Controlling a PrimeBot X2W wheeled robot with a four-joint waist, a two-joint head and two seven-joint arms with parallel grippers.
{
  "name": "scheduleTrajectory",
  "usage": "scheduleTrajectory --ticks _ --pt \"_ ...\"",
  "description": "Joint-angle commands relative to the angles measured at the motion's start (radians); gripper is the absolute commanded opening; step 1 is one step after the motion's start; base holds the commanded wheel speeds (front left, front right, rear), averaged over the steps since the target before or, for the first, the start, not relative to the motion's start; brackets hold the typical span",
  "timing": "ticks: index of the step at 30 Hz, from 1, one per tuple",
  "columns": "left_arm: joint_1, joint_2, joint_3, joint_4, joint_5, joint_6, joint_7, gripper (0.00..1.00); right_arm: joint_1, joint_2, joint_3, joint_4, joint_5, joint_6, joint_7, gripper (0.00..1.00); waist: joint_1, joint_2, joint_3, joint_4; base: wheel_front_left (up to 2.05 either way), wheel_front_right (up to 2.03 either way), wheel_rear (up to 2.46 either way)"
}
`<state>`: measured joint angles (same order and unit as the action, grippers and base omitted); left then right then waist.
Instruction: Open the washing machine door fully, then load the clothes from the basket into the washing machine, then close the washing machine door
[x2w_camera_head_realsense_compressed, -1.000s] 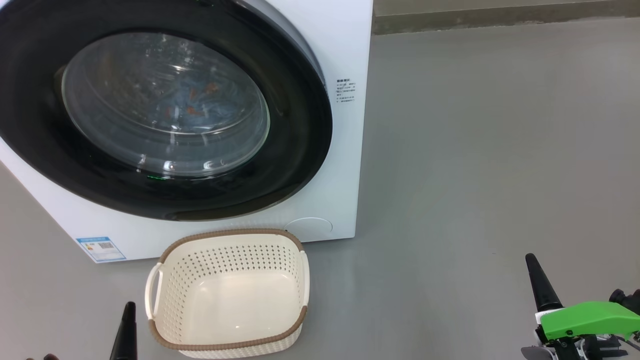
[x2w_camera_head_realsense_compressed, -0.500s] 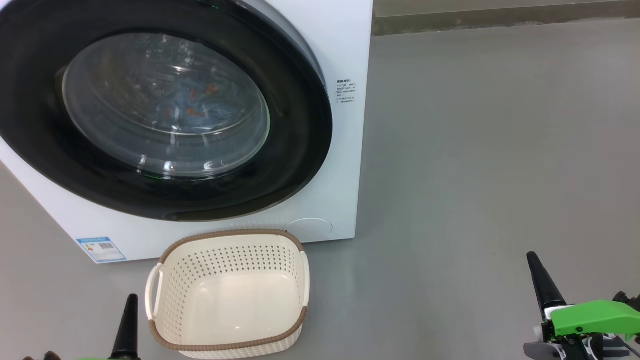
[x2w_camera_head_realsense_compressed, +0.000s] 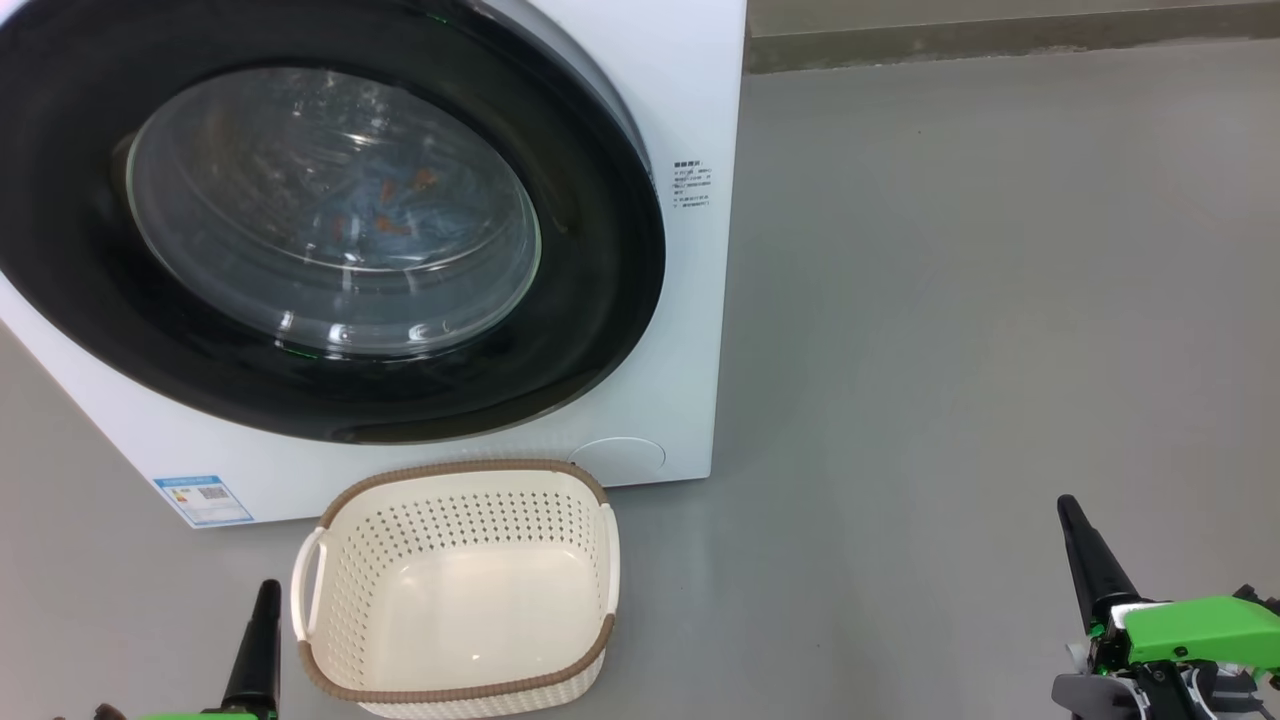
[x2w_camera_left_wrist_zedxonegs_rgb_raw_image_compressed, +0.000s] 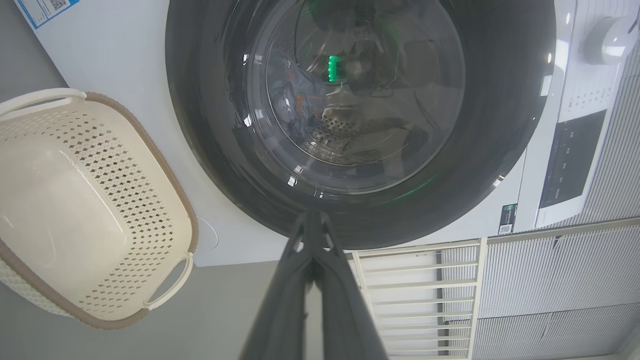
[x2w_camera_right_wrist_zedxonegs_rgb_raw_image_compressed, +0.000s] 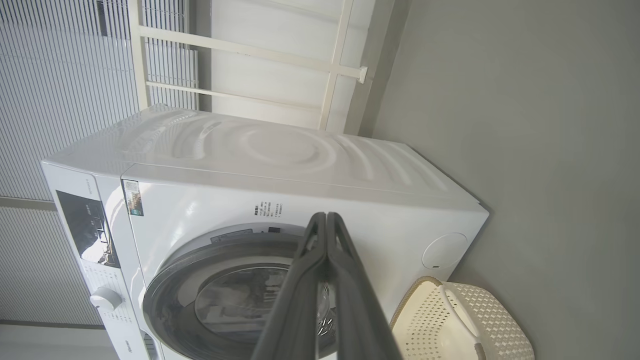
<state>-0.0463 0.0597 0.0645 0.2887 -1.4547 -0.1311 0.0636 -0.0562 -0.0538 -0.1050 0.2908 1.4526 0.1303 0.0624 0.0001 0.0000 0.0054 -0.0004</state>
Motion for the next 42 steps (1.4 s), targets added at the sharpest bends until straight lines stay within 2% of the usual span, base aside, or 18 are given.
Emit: scheduleTrajectory --ticks 1,14,42 --pt "-0.050 0.008 0.033 -0.033 -0.026 0.000 0.012 0.00 -0.048 -0.005 0.009 -0.033 0.033 0.000 0.013 0.00 0.0000 0.0000 0.000 0.000 0.00 0.00 0.00" --pt "-0.062 -0.009 0.050 -0.044 -0.153 0.000 0.050 0.00 -0.052 0.003 -0.010 -0.046 0.154 0.000 0.051 0.00 0.0000 0.0000 -0.002 0.000 0.00 0.00 0.00" --pt "-0.062 -0.010 0.050 -0.044 -0.154 0.000 0.050 0.00 -0.052 0.004 -0.010 -0.046 0.155 0.000 0.051 0.00 0.0000 0.0000 -0.002 0.000 0.00 0.00 0.00"
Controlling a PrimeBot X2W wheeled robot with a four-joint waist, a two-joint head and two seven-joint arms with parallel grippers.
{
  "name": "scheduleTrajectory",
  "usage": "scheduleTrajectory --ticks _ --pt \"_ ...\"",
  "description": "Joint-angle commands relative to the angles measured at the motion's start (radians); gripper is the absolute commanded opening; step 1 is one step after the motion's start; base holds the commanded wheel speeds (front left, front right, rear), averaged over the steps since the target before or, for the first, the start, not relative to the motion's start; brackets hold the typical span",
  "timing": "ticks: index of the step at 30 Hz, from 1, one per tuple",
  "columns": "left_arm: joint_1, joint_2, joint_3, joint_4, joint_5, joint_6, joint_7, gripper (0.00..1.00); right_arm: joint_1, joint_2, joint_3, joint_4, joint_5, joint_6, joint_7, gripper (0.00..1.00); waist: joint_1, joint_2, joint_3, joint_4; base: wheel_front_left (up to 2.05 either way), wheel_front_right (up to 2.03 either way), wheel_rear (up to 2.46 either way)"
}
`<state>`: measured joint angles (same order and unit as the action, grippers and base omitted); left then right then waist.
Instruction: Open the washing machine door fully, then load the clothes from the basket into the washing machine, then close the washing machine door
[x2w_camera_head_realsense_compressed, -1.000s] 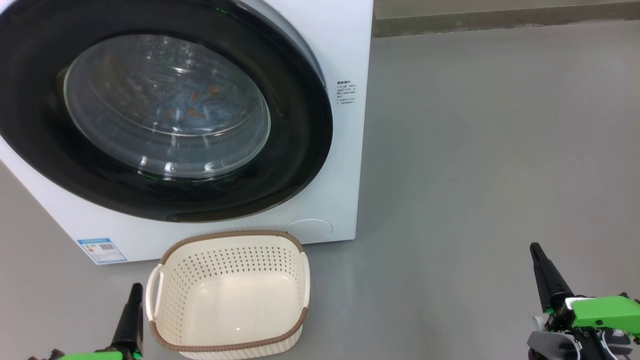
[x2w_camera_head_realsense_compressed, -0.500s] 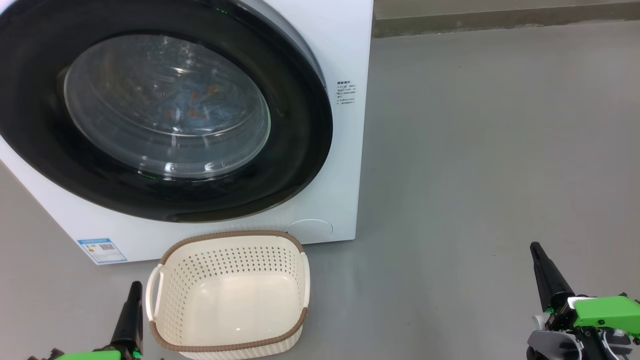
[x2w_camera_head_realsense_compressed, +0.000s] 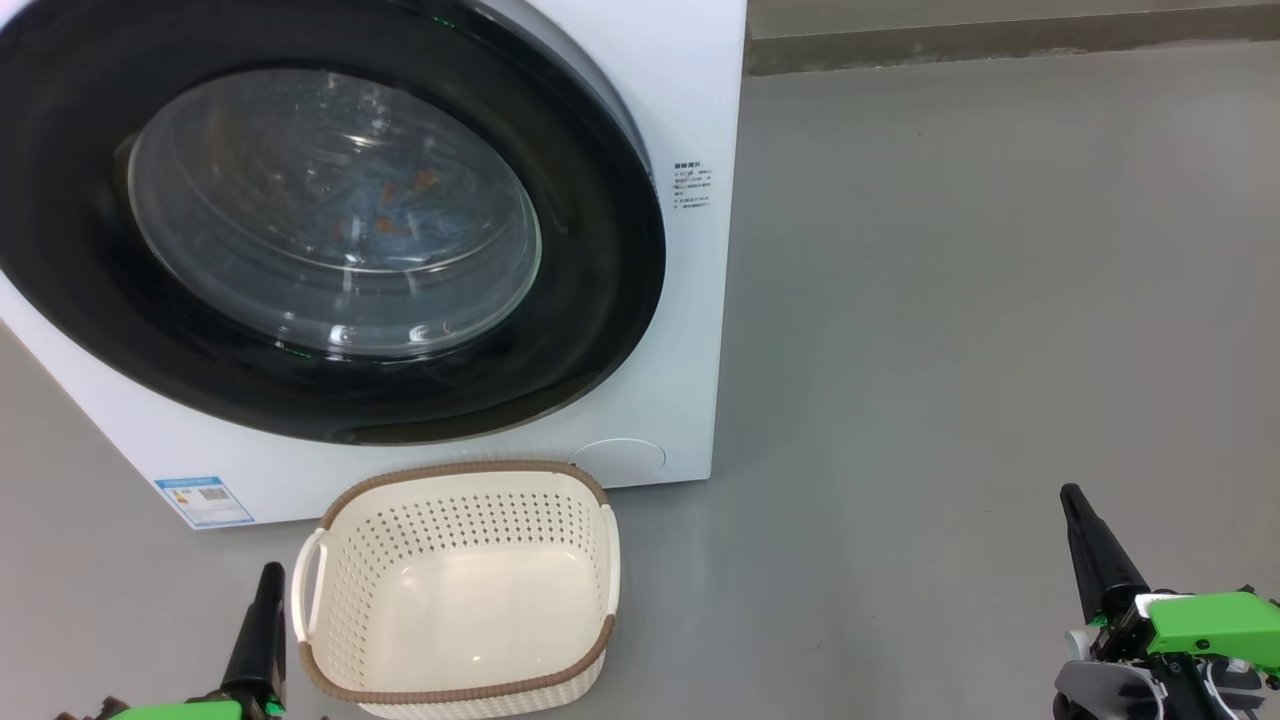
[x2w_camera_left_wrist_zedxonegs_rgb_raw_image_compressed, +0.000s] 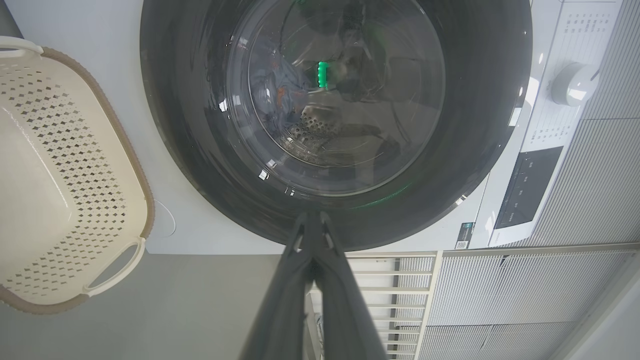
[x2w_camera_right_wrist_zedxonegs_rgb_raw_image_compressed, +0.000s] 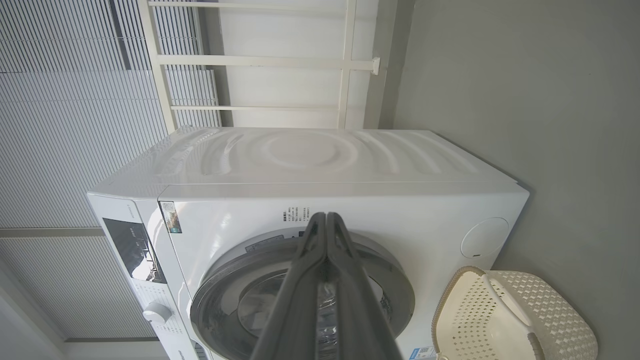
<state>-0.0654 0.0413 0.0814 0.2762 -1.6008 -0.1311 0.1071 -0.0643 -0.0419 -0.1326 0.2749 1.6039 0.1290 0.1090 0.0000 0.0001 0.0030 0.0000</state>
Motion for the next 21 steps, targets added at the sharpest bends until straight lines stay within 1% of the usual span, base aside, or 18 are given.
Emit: scheduleTrajectory --ticks 1,21 --pt "-0.043 0.009 0.033 -0.031 -0.008 0.000 0.006 0.00 -0.044 -0.008 0.018 -0.030 0.004 0.002 0.005 0.00 0.0000 -0.0001 0.000 0.000 0.00 0.00 0.00" --pt "-0.043 0.009 0.033 -0.031 -0.008 0.000 0.006 0.00 -0.044 -0.008 0.018 -0.030 0.004 0.002 0.005 0.00 0.0000 -0.0001 0.000 0.000 0.00 0.00 0.00"
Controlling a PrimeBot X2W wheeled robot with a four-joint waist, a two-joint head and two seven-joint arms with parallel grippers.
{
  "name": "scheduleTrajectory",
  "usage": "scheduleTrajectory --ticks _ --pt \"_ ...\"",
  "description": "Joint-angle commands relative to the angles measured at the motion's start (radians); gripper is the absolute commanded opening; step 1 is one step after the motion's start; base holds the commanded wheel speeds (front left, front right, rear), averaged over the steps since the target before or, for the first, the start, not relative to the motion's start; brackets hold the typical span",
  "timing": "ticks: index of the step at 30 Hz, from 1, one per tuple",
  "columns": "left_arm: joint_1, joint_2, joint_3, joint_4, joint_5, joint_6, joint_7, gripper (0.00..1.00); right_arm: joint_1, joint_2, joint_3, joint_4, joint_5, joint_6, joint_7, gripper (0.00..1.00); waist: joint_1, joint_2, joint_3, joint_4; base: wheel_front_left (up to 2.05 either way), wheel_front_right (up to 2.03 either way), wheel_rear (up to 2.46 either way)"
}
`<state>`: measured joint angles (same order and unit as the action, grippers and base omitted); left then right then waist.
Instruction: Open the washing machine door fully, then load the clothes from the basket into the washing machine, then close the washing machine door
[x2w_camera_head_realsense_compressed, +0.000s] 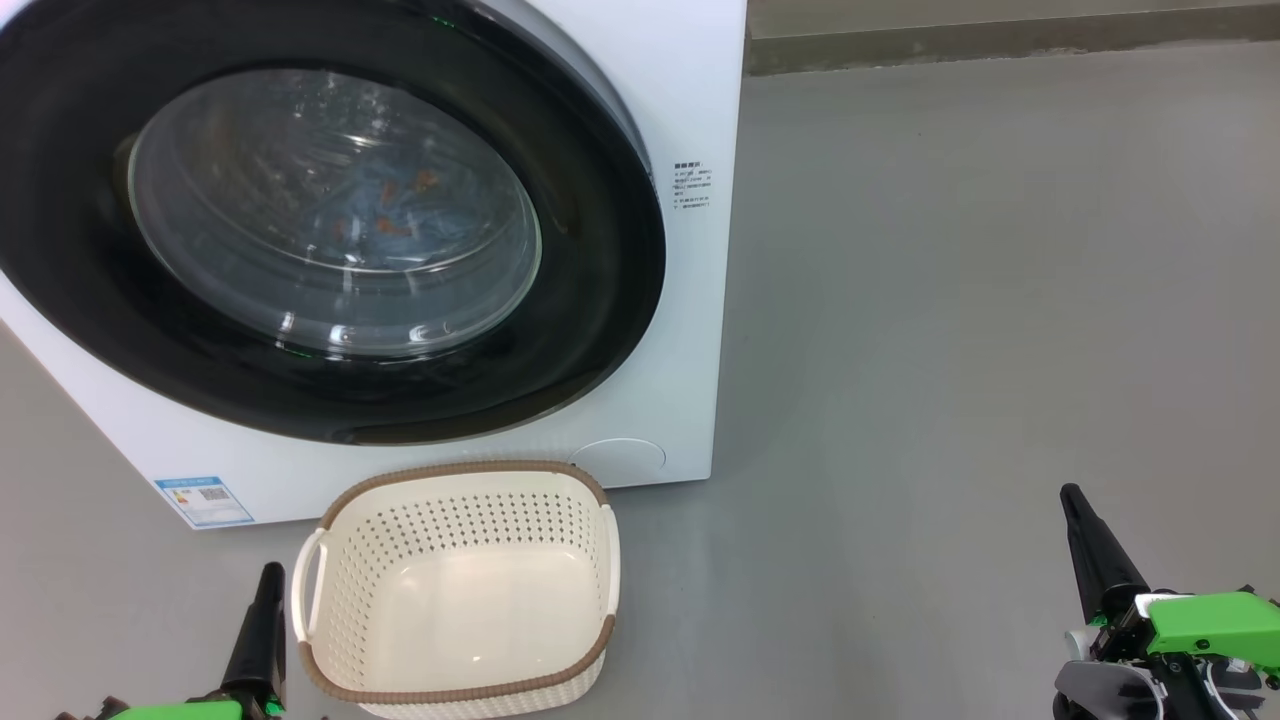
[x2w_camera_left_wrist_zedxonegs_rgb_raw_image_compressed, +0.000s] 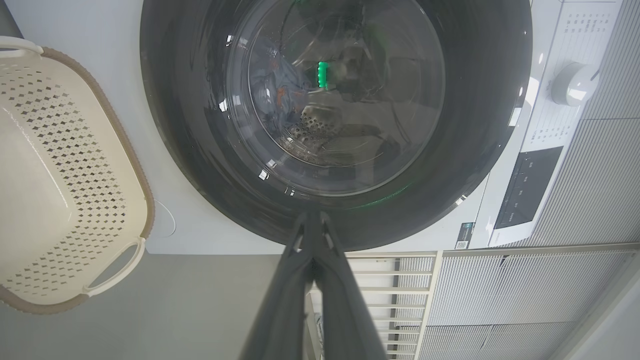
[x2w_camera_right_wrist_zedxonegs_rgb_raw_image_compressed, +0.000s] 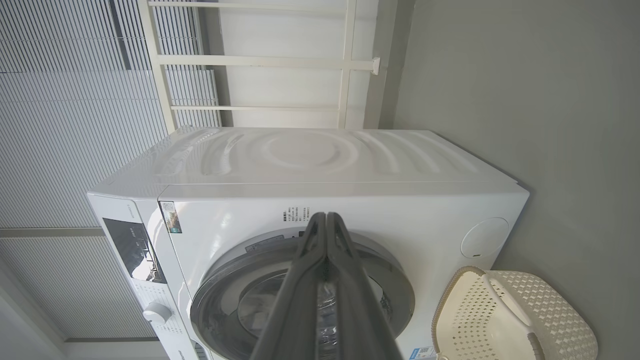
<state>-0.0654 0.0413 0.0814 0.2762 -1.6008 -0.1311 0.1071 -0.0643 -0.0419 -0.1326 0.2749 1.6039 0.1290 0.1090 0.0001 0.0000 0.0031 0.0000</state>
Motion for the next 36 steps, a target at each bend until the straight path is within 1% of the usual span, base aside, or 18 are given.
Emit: scheduleTrajectory --ticks 1,36 --pt "-0.043 0.009 0.033 -0.031 -0.008 0.000 0.006 0.00 -0.044 -0.008 0.018 -0.030 0.004 0.002 0.005 0.00 0.0000 0.0000 0.000 0.000 0.00 0.00 0.00" --pt "-0.043 0.009 0.032 -0.031 -0.008 0.000 0.006 0.00 -0.044 -0.008 0.019 -0.030 0.005 0.002 0.004 0.00 -0.0001 0.0000 0.000 0.000 0.00 0.00 0.00"
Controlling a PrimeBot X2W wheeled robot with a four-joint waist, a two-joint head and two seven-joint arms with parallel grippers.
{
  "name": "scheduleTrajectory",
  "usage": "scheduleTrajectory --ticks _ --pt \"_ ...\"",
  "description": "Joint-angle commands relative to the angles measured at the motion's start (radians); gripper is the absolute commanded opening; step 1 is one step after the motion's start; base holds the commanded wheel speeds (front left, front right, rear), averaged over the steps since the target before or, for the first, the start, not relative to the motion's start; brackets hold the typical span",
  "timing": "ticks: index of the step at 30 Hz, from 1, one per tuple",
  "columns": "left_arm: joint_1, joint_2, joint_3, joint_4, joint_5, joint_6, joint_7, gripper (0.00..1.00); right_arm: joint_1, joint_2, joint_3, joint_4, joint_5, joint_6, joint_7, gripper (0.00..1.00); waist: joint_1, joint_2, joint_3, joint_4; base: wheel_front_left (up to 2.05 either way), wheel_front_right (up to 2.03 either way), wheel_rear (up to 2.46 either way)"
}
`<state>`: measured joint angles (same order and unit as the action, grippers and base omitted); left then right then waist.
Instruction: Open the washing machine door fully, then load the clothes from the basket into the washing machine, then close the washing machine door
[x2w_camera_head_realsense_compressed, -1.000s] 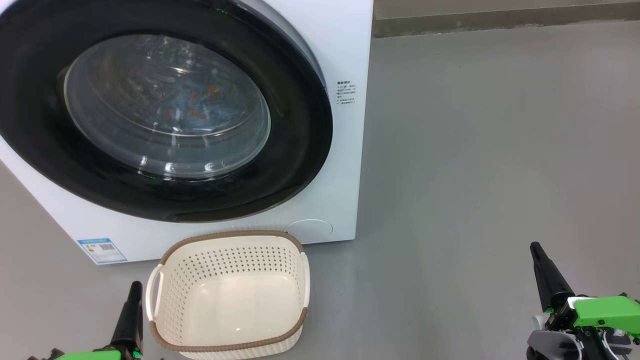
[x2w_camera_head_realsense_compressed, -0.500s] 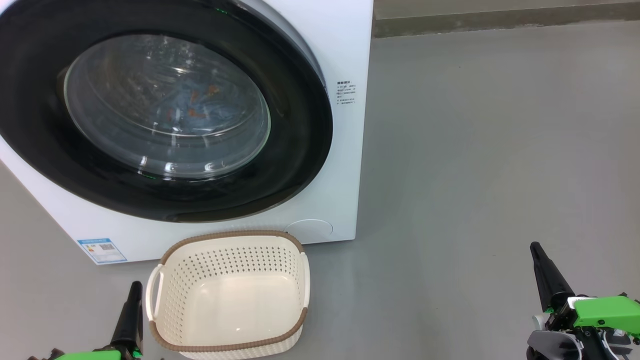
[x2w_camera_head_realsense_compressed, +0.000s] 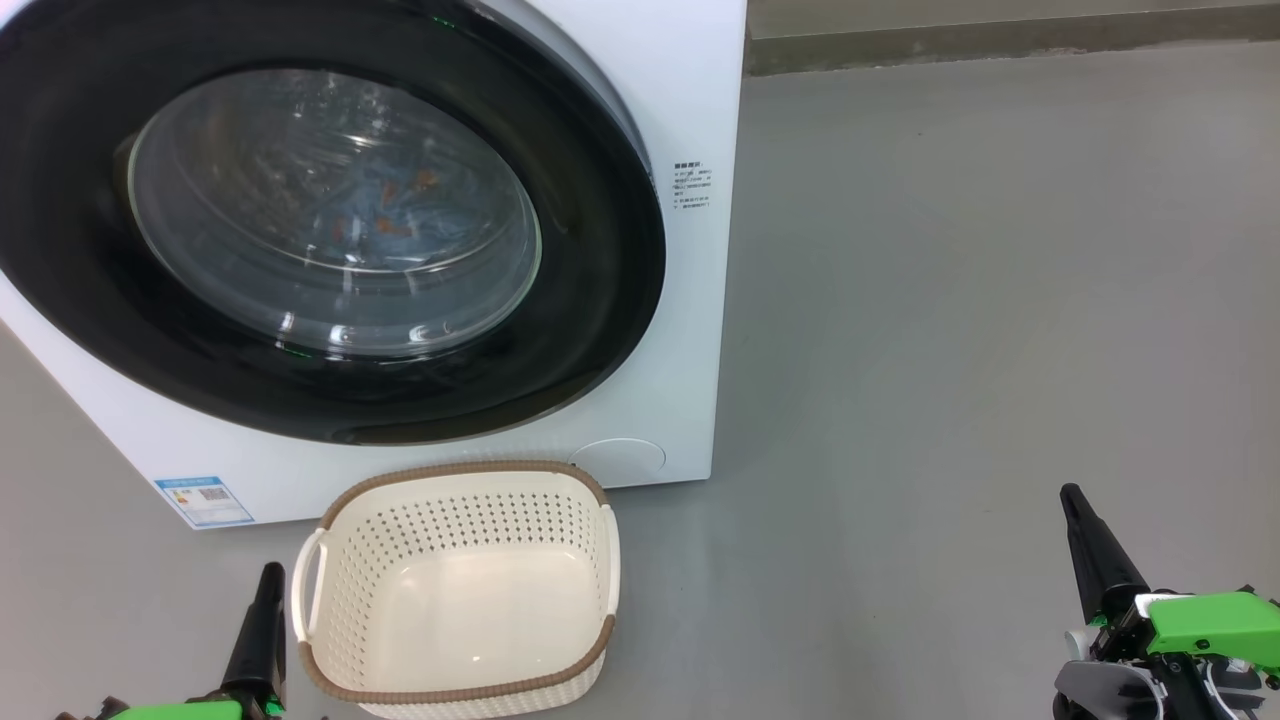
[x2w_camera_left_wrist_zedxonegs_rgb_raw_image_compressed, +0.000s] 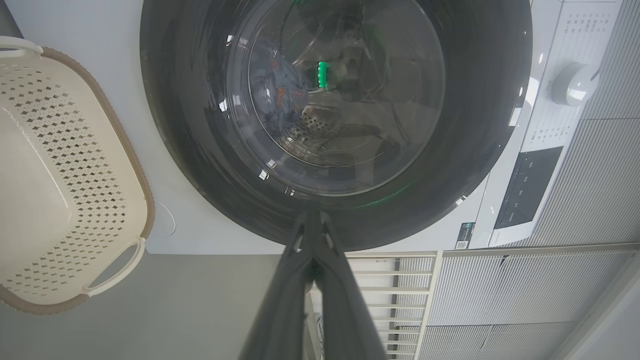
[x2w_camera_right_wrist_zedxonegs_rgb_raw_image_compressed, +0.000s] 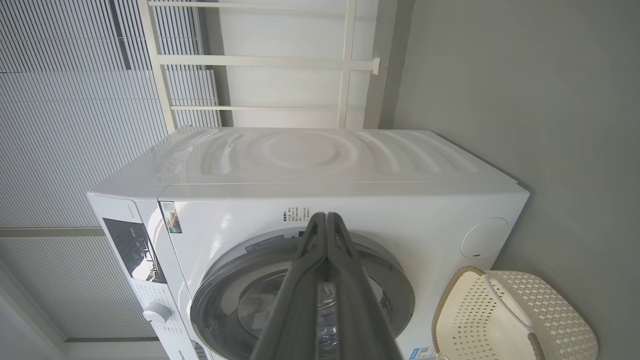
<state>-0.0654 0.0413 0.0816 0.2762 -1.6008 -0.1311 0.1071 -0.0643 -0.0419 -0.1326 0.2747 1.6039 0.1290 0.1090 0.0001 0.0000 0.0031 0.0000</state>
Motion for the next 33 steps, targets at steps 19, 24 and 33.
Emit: scheduleTrajectory --ticks 19,24,33 --pt "-0.043 0.009 0.032 -0.031 -0.008 0.000 0.006 0.00 -0.044 -0.008 0.019 -0.030 0.005 0.002 0.004 0.00 -0.0001 0.0000 0.000 0.000 0.00 0.00 0.00" --pt "-0.043 0.009 0.032 -0.031 -0.008 0.000 0.006 0.00 -0.044 -0.008 0.019 -0.030 0.005 0.002 0.004 0.00 -0.0001 0.0000 0.000 0.000 0.00 0.00 0.00" --pt "-0.043 0.009 0.032 -0.031 -0.008 0.000 0.006 0.00 -0.044 -0.008 0.019 -0.030 0.005 0.002 0.004 0.00 -0.0001 0.0000 0.000 0.000 0.00 0.00 0.00"
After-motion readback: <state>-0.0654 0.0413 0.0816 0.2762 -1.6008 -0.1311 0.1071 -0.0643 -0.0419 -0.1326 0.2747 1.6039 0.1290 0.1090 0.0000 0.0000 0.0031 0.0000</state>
